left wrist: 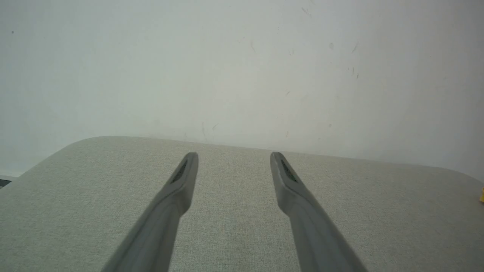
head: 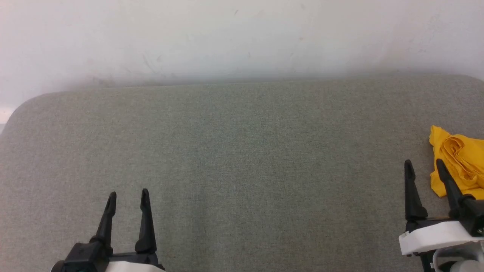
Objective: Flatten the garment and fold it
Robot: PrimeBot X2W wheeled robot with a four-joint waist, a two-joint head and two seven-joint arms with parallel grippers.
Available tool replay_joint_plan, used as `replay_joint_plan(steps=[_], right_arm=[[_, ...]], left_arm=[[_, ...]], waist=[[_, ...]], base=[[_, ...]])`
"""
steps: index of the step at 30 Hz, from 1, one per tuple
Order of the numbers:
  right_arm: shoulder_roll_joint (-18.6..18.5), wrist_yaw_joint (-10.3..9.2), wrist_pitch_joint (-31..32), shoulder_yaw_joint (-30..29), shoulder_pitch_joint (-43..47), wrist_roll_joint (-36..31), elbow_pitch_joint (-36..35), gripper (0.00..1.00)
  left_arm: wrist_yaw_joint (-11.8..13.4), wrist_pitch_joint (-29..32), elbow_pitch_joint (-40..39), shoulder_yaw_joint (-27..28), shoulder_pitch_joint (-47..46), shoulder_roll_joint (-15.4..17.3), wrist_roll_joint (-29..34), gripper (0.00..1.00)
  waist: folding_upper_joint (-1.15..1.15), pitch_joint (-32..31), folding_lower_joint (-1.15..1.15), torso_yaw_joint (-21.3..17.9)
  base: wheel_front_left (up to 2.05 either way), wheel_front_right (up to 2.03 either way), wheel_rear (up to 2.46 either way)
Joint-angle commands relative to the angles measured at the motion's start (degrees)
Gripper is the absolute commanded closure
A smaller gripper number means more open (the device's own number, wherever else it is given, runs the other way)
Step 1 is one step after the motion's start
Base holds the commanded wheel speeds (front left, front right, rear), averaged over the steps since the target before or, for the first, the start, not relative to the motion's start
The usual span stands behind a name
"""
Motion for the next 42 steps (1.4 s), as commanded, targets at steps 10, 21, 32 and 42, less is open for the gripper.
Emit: replay_joint_plan(steps=[10,21,32,42], right_arm=[[0.18,-0.12,-2.66,1.28,0.50,1.52,5.22,0.00],[0.01,0.00,-2.70,1.55,0.21,1.88,7.01,1.00],[-0.02,-0.01,-1.75,1.90,0.15,1.61,6.62,1.00],[-0.01,-0.01,-0.62,2.49,0.03,1.16,5.94,1.00]], left_arm=[[-2.72,-0.27,2.26,1.00,1.55,-1.58,1.84,0.00],[-4.26,0.02,2.73,1.87,0.93,-2.66,2.01,1.00],[-4.38,0.73,2.94,1.81,0.44,-2.73,2.41,1.00],[-4.60,1.90,3.33,2.06,-0.41,-2.95,3.41,1.00]], waist=[[0.00,-0.68,0.00,0.08],[0.00,-0.84,0.00,-0.20],[0.00,-0.97,0.00,-0.03],[0.00,-1.20,0.00,0.27]], base=[[0.00,0.00,0.00],[0.00,0.00,0.00],[0.00,0.00,0.00],[0.00,0.00,0.00]])
